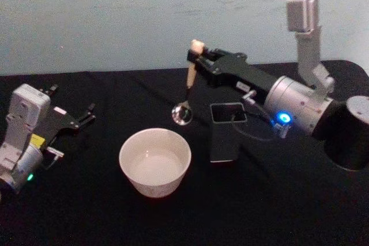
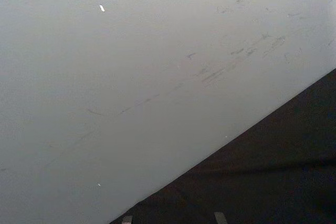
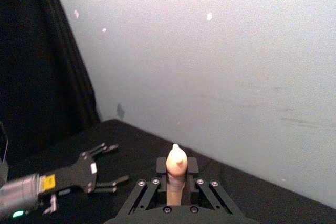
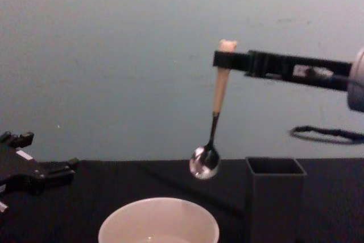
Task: Pick up the stirring spoon with one hand, stir inside the cup, then place it back in its original position.
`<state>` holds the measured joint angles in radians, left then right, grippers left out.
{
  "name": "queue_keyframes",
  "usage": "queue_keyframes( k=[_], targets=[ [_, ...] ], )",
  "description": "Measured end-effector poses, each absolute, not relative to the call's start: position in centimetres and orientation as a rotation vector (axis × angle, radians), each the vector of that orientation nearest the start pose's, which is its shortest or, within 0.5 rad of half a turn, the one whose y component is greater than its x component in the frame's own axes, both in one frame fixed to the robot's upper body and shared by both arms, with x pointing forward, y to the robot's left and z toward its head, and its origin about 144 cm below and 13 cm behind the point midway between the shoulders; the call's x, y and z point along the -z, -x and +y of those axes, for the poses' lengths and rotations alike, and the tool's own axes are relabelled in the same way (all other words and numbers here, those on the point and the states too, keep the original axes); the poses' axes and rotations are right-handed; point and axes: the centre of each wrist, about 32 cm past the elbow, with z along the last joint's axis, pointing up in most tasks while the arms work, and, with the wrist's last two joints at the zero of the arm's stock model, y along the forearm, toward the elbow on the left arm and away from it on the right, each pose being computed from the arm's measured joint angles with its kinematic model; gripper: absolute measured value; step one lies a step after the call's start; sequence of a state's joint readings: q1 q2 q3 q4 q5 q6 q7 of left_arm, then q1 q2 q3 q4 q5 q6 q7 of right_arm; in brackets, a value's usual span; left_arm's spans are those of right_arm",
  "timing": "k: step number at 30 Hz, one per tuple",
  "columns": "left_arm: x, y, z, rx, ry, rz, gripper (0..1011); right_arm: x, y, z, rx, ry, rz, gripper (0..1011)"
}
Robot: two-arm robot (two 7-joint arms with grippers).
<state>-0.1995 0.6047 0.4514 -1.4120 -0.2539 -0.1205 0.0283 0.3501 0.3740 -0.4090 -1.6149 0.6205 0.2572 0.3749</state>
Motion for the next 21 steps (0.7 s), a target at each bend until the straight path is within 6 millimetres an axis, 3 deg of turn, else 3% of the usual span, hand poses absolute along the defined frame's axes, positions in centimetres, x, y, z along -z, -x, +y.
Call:
queue_keyframes(
  k=[11, 21],
  targets=[
    [-114.0, -48.9, 31.0, -1.248, -0.304, -0.285, 1001, -126.1, -51.3, -24.0, 0.818, -0.139, 0.151, 218],
    [-114.0, -48.9, 31.0, -1.248, -0.304, -0.285, 1001, -126.0, -50.1, -26.2, 0.857, -0.151, 0.132, 218]
  ],
)
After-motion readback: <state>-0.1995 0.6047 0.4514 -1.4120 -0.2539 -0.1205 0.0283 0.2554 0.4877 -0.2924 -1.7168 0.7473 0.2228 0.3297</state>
